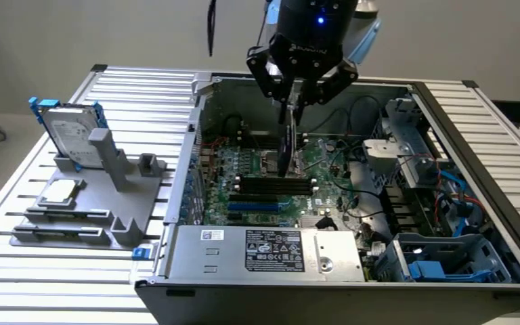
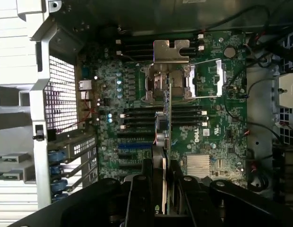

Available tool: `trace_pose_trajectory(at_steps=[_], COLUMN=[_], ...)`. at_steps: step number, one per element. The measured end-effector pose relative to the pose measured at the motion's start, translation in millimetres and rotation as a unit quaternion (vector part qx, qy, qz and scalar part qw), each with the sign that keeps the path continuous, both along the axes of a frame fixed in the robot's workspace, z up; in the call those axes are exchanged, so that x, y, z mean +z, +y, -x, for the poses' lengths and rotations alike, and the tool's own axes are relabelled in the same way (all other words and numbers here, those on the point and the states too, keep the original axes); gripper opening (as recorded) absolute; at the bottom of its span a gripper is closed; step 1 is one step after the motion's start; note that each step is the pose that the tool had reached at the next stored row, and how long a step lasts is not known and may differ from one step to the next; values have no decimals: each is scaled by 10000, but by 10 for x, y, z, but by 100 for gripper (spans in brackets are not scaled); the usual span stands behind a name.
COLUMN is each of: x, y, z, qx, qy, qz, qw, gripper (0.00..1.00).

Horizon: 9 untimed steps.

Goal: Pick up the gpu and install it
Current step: 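Pick up the gpu and move the gpu toward the slot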

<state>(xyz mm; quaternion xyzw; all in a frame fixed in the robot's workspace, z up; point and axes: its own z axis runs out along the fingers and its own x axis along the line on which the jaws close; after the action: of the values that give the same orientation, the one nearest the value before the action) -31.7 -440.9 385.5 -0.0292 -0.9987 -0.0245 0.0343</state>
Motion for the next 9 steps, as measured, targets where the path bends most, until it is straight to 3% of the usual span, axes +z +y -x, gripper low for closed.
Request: trace_pose_trajectory(at_steps=[3,9], x=[-54,-69], y=[17,17], z=[-84,-84], qx=[8,23], qy=[0,1], qz=[1,2], qw=[10000,10000], gripper=[26,26])
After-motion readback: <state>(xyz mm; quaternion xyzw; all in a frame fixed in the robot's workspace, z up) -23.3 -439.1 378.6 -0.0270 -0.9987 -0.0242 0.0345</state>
